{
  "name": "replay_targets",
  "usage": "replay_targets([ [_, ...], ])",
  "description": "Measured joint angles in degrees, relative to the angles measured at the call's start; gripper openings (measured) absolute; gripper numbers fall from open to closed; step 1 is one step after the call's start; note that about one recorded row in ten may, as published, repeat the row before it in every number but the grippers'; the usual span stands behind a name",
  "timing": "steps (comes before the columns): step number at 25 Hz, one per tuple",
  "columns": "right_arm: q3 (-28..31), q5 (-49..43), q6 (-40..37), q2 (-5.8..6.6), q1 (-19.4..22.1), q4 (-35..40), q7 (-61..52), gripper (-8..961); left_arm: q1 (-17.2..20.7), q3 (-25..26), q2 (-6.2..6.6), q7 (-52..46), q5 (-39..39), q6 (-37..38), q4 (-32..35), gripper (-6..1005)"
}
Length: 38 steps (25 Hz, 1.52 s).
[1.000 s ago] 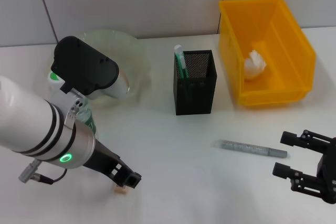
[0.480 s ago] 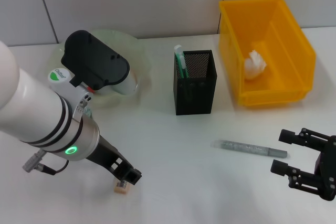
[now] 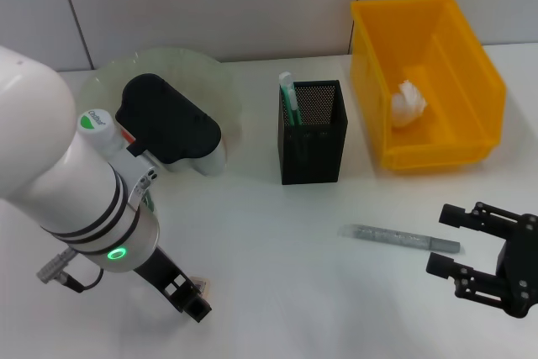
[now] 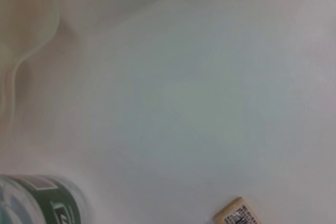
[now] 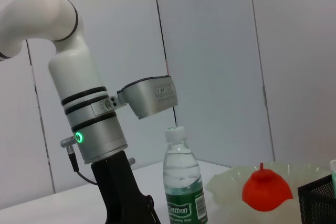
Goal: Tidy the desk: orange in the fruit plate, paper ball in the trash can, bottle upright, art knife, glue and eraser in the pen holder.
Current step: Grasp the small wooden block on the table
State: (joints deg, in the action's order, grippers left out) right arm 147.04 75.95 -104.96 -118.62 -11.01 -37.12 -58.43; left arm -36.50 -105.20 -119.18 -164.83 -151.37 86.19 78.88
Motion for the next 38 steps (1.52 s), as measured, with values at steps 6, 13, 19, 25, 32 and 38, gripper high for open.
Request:
replay_targets([
  [6, 0.00, -0.29, 0.90, 0.00, -0.46, 0.61, 0.12, 694, -0.38, -0.15, 0.00, -0.05, 0.37, -0.40, -0.21, 779],
  [13, 0.00, -0.49, 1.03, 0.16, -0.91, 1.46, 0.16, 694, -1.60, -0.14, 0.00, -0.06, 1.93, -0.56, -0.25, 775],
  [19, 0.00, -0.50, 1.11, 0.16, -0.94, 1.73, 0.16, 694, -1.79, -0.13, 0.00, -0.06, 2.55, -1.18, -0.39, 773],
  [25, 0.00, -0.51, 1.34, 0.14, -1.03, 1.79, 0.16, 694, -2.59, -1.03, 0.00, -0.06, 2.58, -1.51, -2.28, 773],
  [32, 0.00, -0.38, 1.46, 0.14, -1.03, 1.96, 0.16, 694, -3.78, -2.17, 0.00, -0.06, 2.57, -2.29, -4.15, 772],
  [38, 0.00, -0.38, 1.46, 0.14, -1.03, 2.06, 0.16, 694, -3.84, -2.54, 0.00, -0.06, 2.55, -3.39, -4.17, 772],
])
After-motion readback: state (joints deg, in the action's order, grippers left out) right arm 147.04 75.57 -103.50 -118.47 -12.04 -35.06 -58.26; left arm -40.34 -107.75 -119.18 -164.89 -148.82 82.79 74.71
